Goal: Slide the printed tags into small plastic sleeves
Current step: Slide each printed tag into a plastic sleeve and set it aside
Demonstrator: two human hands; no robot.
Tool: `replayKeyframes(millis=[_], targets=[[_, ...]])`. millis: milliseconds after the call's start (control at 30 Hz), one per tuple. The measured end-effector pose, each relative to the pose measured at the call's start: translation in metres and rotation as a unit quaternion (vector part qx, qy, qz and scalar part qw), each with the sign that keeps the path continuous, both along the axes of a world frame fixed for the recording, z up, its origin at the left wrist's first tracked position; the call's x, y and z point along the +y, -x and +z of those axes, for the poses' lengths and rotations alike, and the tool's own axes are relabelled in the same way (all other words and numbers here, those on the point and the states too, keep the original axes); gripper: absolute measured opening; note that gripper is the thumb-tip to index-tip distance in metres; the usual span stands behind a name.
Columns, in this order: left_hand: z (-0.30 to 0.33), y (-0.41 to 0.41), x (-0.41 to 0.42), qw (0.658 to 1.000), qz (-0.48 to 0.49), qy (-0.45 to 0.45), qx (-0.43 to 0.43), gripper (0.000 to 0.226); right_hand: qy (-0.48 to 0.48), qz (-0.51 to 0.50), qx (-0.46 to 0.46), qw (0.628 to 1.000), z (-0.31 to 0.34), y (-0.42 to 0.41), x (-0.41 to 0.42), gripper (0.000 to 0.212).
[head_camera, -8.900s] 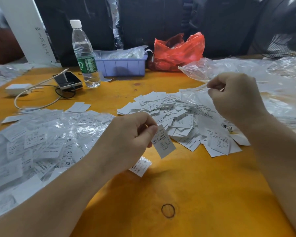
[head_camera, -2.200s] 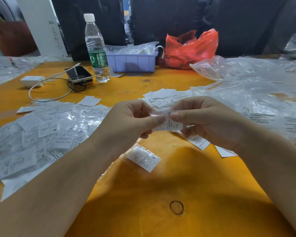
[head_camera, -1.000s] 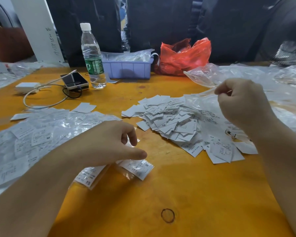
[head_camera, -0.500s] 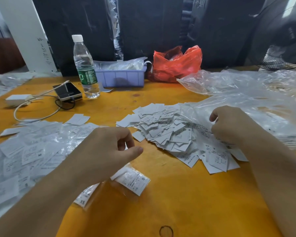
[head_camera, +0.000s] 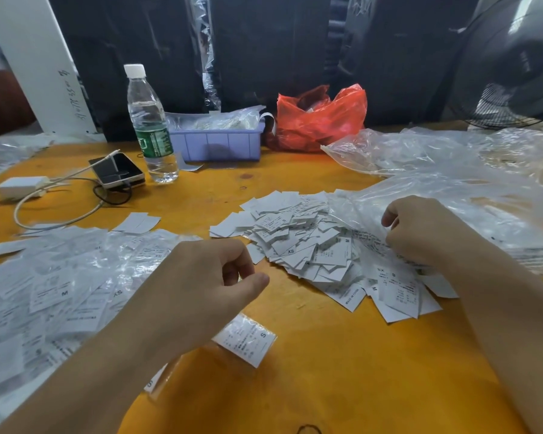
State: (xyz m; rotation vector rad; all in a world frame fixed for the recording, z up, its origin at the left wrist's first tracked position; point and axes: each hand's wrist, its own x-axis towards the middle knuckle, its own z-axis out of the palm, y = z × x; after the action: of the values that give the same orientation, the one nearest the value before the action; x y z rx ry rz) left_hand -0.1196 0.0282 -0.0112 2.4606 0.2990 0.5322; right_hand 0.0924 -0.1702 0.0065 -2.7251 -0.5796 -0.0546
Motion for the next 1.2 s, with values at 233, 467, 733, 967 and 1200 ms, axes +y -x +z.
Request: replayKeyframes(millis=[233, 467, 733, 967, 1200], targets=[[0.0011, -0.0002, 0.0019, 1.0, 0.009, 0.005, 0.002, 0.014, -0.003, 0.003, 0.0, 1.0, 0.0004, 0.0009, -0.0001, 0.025], [0.0033, 0.0003, 0.0013, 1.0, 0.013, 0.014, -0.001, 0.022, -0.008, 0.008, -0.002, 1.0, -0.0001, 0.0013, -0.0017, 0.024], [0.0, 0.0007, 0.0015, 1.0, 0.012, -0.001, 0.02, 0.022, -0.009, 0.007, -0.002, 1.0, -0.0039, -0.0023, -0.0019, 0.025], [0.0014, 0.0012, -0.0012, 1.0, 0.005, 0.002, 0.009, 0.018, 0.007, -0.023, -0.009, 1.0, -0.0019, -0.0038, -0.0038, 0.027], [0.0034, 0.0011, -0.0054, 1.0, -0.001, -0.004, 0.014, 0.02, 0.029, -0.037, -0.001, 0.999, -0.001, -0.0054, -0.0032, 0.019]])
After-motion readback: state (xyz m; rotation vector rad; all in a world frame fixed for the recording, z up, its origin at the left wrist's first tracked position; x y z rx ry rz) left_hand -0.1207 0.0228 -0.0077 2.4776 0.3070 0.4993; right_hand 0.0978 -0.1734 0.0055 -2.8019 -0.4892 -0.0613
